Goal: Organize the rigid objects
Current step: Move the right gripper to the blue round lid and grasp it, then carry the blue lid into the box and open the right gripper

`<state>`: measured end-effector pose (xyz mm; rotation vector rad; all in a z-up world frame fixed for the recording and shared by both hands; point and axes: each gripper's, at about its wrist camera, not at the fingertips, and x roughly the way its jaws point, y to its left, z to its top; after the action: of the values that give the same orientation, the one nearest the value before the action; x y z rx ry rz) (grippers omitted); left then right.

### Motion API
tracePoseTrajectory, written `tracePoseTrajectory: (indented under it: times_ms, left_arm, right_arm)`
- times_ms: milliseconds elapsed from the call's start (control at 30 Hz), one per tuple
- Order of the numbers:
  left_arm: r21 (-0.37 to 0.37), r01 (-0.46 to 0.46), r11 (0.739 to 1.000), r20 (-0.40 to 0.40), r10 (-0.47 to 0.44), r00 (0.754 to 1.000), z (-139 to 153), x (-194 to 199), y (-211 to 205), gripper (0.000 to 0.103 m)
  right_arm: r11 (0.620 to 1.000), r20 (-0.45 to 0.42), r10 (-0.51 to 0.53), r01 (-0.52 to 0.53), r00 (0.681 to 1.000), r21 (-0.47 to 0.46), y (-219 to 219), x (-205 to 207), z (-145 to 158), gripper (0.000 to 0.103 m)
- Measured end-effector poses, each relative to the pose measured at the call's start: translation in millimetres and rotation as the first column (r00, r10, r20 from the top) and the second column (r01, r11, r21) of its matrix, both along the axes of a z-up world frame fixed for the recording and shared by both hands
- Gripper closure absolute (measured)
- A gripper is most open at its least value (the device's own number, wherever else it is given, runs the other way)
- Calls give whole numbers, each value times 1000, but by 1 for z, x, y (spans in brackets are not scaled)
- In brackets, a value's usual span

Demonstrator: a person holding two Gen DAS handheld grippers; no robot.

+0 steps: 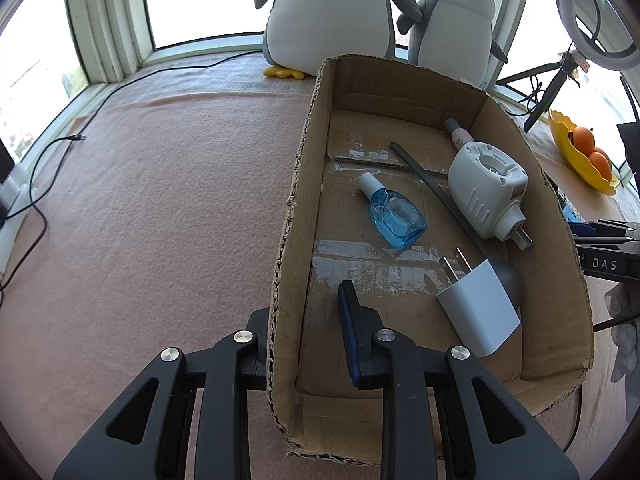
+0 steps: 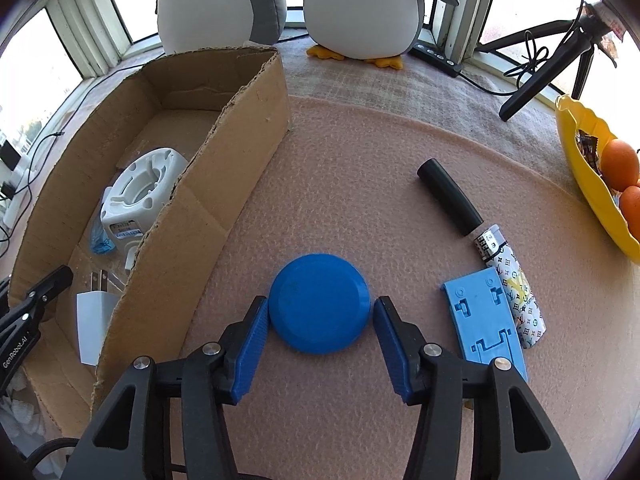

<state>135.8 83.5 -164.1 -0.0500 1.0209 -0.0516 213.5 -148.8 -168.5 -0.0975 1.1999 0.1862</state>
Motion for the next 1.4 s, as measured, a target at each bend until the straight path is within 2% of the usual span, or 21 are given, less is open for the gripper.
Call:
tracePoseTrajectory:
  times_ms: [233,400,767,1033,1200,1400]
  left_arm:
    - [0,0,1000,0,0,1000,0,0,0,81]
    - [0,0,1000,0,0,1000,0,0,0,81]
    - [0,0,1000,0,0,1000,0,0,-1,81]
    - [-1,-1,1000,0,1,1000,0,0,-1,81]
    - [-6,-2,1000,1,2,1000,1,1,0,81]
    - [-10,-1,1000,3,1,1000,2,1,0,81]
  right_arm:
    - [1000,12,-7,7,1000,-4,-1,-3,2,57]
    - [1000,43,-4,4,999,4,-4,-14,15,57]
    - [997,120,17,-25,993,68,-1,-52,69,57]
    - [986,177,91,-113,980,120,29,-71,108,57]
    - [975,181,145,-172,973,141,59,-79,111,57]
    - [967,161,176,-201,971,153,82,-85,100,57]
